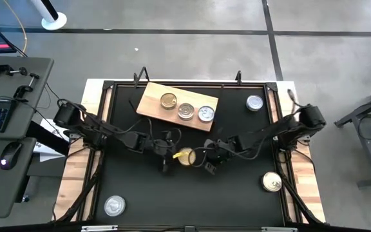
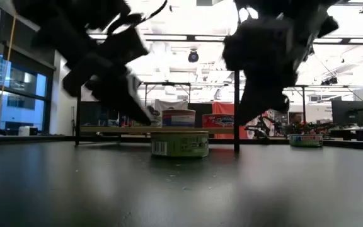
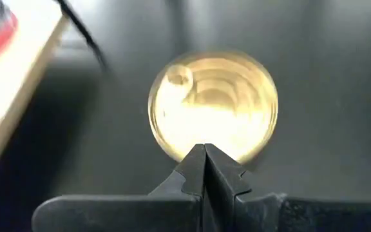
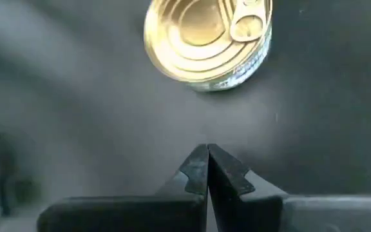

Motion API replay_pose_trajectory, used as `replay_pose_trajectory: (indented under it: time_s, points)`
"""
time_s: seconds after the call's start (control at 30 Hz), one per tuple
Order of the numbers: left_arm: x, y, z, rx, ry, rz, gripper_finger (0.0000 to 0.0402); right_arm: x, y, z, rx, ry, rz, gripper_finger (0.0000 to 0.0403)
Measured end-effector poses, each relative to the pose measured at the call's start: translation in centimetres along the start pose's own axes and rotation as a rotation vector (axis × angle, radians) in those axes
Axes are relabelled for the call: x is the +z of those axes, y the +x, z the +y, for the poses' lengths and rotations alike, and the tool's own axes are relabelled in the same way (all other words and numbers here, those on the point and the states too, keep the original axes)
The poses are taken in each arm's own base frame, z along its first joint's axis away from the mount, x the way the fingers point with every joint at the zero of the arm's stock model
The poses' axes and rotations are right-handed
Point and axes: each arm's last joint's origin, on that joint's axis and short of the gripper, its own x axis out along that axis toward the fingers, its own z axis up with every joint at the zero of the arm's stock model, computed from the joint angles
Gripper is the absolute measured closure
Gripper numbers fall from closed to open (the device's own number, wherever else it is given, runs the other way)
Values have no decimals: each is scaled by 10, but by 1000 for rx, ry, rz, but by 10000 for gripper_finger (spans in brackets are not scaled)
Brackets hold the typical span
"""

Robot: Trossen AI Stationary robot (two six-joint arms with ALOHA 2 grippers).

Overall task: Stack canned seafood by type on shelf
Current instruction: Stack the top left green tuna can on top of the other green tuna can on the shelf

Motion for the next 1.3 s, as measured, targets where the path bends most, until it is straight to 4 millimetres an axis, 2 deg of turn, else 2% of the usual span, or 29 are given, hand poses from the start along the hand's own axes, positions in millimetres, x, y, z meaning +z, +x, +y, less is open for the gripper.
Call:
replay_pose_trajectory:
  time_s: [0.07, 0.13, 0.23, 0.37, 0.67, 0.9, 1.3]
  points:
    - [-13, 0, 1, 2, -27, -15, 401, 0, 14, -4, -17, 2, 1, 403]
    - [-15, -1, 1, 8, -44, -50, 401, 0, 26, -9, -42, 20, -3, 403]
    - [-13, -2, 1, 11, -71, -83, 401, -1, 42, -17, -66, 63, 8, 403]
    - [-11, -2, 1, 13, -73, -98, 401, 1, 51, -21, -62, 86, -3, 403]
    - [-21, 17, -1, -61, -79, -75, 401, 9, 52, -26, -57, 107, -43, 403]
    - [-24, 19, -2, -50, -80, -56, 402, 10, 51, -24, -28, 132, -55, 403]
    - [-29, 20, -4, -48, -67, -14, 401, 22, 20, -3, 100, 132, -145, 403]
